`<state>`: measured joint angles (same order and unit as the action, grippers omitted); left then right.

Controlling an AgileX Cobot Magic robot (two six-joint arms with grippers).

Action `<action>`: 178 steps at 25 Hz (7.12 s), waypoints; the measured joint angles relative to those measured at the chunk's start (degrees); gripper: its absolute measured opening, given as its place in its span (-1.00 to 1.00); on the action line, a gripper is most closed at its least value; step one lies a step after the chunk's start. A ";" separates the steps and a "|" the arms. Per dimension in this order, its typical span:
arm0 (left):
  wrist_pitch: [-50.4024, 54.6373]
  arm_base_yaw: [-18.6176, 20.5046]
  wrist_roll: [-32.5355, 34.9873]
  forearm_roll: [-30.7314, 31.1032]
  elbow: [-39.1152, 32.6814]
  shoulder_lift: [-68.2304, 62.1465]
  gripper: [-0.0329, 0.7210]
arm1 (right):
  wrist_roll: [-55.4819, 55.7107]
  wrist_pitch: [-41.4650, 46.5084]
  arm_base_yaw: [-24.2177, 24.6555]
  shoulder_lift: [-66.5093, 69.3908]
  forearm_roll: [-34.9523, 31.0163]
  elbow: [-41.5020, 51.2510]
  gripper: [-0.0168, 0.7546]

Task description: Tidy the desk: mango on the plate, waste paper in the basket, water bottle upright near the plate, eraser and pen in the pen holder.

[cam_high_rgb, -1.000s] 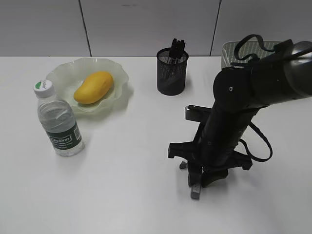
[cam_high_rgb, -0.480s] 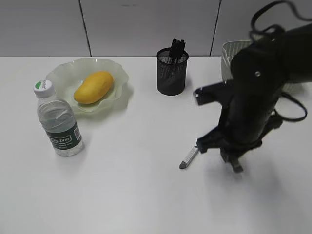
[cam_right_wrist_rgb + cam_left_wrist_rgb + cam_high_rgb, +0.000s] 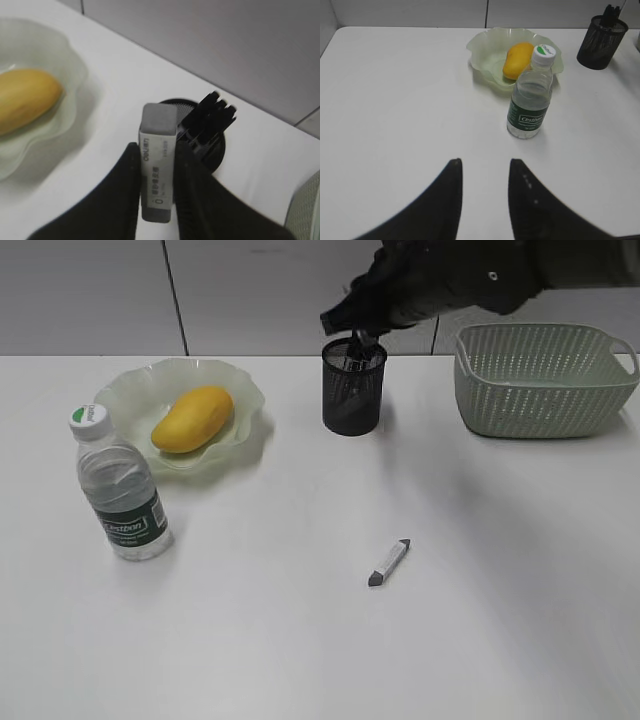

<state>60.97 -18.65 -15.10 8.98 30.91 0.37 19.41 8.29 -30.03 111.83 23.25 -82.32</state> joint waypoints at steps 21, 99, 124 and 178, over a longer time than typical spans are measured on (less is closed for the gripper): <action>0.00 0.00 0.00 -0.05 0.00 0.00 -0.29 | 0.69 -16.59 5.10 16.38 -6.22 -8.05 -0.06; -19.38 -31.71 8.30 -9.90 27.69 -87.43 -0.18 | -16.74 51.52 4.99 -112.22 -19.22 53.11 0.02; -16.96 -34.28 7.30 -5.07 65.62 -132.05 -0.31 | -16.76 51.50 4.99 -112.22 -19.22 53.11 -0.16; -24.62 -15.41 9.86 -4.50 38.21 -84.25 -0.14 | -16.76 51.39 4.99 -112.22 -19.06 53.11 -0.18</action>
<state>36.34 -34.06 -5.24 4.49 69.12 -83.88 2.65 59.68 -25.05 -0.38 4.19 -29.20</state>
